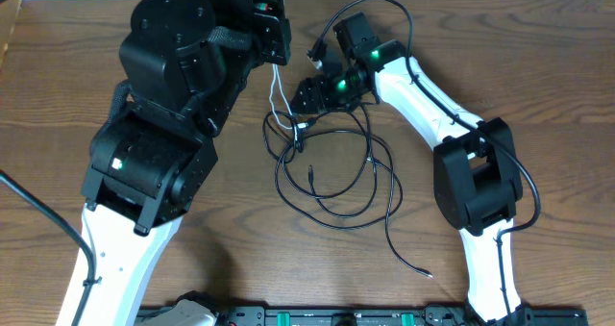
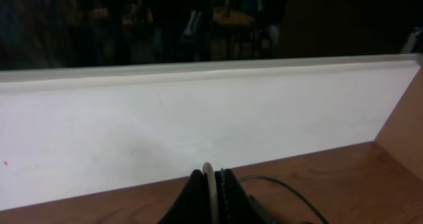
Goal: Untangle cables
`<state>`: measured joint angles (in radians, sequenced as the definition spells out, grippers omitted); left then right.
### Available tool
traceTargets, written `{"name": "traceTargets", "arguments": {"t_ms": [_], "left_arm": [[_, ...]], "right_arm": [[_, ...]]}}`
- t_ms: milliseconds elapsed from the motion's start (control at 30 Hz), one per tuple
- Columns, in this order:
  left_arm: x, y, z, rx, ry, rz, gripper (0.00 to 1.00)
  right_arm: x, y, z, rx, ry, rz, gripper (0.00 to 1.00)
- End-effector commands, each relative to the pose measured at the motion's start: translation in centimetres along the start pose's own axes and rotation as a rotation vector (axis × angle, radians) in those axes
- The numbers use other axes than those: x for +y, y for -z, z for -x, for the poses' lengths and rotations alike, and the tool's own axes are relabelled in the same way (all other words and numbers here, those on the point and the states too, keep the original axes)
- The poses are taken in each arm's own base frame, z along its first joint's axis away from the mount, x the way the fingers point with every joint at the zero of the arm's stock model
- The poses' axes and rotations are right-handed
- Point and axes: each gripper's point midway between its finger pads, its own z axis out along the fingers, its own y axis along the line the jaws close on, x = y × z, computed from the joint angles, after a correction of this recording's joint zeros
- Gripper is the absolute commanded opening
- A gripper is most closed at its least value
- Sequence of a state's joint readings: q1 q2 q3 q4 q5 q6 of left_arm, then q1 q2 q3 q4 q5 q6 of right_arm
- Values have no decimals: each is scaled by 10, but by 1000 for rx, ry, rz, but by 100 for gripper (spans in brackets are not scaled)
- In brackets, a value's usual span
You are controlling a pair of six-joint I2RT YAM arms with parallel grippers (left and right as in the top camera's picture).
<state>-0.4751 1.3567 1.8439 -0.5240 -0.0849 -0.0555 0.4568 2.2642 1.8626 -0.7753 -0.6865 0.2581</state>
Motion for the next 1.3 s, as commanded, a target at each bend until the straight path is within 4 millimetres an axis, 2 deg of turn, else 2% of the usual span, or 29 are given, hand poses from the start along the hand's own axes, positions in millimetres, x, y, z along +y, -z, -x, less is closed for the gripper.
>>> {"name": "traceTargets", "arguments": {"t_ms": [0, 100, 233, 333, 433, 633, 767, 933, 1100, 1200, 1267], "left_arm": [[2, 8, 10, -27, 20, 9, 7], [2, 8, 9, -22, 31, 9, 8], [2, 8, 7, -17, 31, 10, 7], [2, 7, 7, -16, 31, 10, 7], [2, 7, 7, -15, 34, 10, 7], [2, 7, 5, -7, 32, 11, 7], [3, 7, 4, -3, 32, 12, 8], [2, 10, 14, -43, 38, 7, 8], [8, 33, 50, -176, 61, 30, 8], [13, 50, 67, -239, 74, 51, 8], [14, 57, 71, -252, 76, 51, 8]], "right_arm": [[4, 26, 3, -14, 42, 61, 72], [10, 48, -2, -6, 100, 130, 73], [18, 55, -19, 42, 165, 205, 75], [27, 50, -27, 69, 211, 219, 76], [36, 41, -27, 69, 247, 218, 76], [34, 10, -9, 3, 93, 69, 77], [16, -12, -4, -63, -49, -60, 77], [-30, -27, -19, -100, -195, -226, 75], [-72, -25, -35, -96, -294, -286, 74], [-86, -18, -35, -101, -327, -295, 74], [-92, -13, -34, -106, -338, -295, 74]]}}
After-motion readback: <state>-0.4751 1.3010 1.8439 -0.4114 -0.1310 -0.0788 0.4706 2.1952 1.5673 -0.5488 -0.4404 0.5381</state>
